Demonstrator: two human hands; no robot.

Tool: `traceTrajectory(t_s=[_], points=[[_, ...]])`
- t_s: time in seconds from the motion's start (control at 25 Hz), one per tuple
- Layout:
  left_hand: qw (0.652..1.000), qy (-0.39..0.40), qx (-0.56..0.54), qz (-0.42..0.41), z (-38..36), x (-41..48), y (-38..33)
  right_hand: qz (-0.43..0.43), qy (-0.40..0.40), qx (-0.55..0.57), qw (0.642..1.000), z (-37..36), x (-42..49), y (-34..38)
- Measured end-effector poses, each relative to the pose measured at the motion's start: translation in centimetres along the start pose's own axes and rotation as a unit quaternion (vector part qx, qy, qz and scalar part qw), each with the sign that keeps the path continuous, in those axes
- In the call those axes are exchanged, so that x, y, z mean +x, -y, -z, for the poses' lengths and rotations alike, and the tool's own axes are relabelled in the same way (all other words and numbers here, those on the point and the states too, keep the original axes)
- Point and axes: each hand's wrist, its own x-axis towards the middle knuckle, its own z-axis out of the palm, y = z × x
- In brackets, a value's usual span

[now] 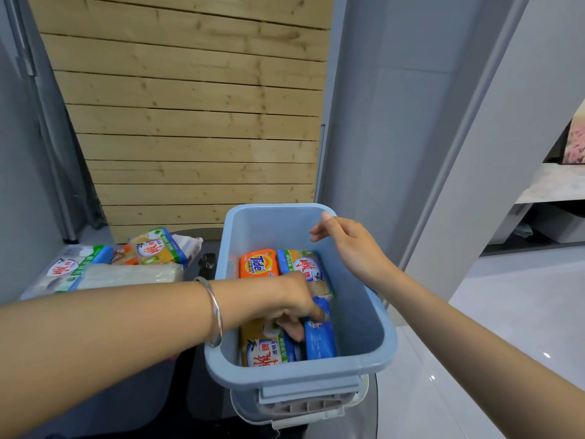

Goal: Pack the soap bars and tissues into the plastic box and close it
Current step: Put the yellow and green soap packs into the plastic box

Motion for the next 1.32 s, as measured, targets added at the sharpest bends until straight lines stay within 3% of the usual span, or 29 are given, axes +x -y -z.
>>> traceTrajectory(t_s=[0.12,0.24,0.36,0.52,0.68,0.84,1.04,1.24,1.32], points=[[0.994,0.004,0.103,0.022,-1.0,-0.3,-0.6,0.001,0.0,-0.016,1.0,-0.1,-0.1,0.1],[0.991,-0.029,0.128,0.003,-1.9,0.1,-1.0,0.005,0.0,-0.02,1.0,0.0,-0.2,0.1],[0.996,-0.048,0.07,-0.005,-1.6,0.3,-0.8,0.005,0.0,-0.022,1.0,0.0,-0.2,0.1],[0.999,0.046,-0.012,-0.016,2.5,-0.5,-0.8,0.017,0.001,-0.012,1.0,-0.1,-0.2,-0.1],[0.983,0.092,-0.152,-0.055,7.1,-1.7,-0.2,0.03,0.007,-0.017,0.999,-0.3,0.2,-0.1],[0.976,0.164,-0.13,-0.052,5.0,-0.8,0.8,0.026,-0.001,-0.015,1.0,-0.3,0.1,-0.4],[0.973,0.191,-0.112,-0.058,4.1,0.9,0.8,0.026,0.003,-0.028,0.999,-0.2,0.1,-0.4],[0.976,0.139,-0.136,-0.1,4.8,0.9,1.0,0.025,0.002,-0.015,1.0,-0.2,0.0,-0.4],[0.98,0.135,-0.097,-0.108,4.3,0.6,1.2,0.025,0.0,-0.01,1.0,-0.3,0.0,-0.3]])
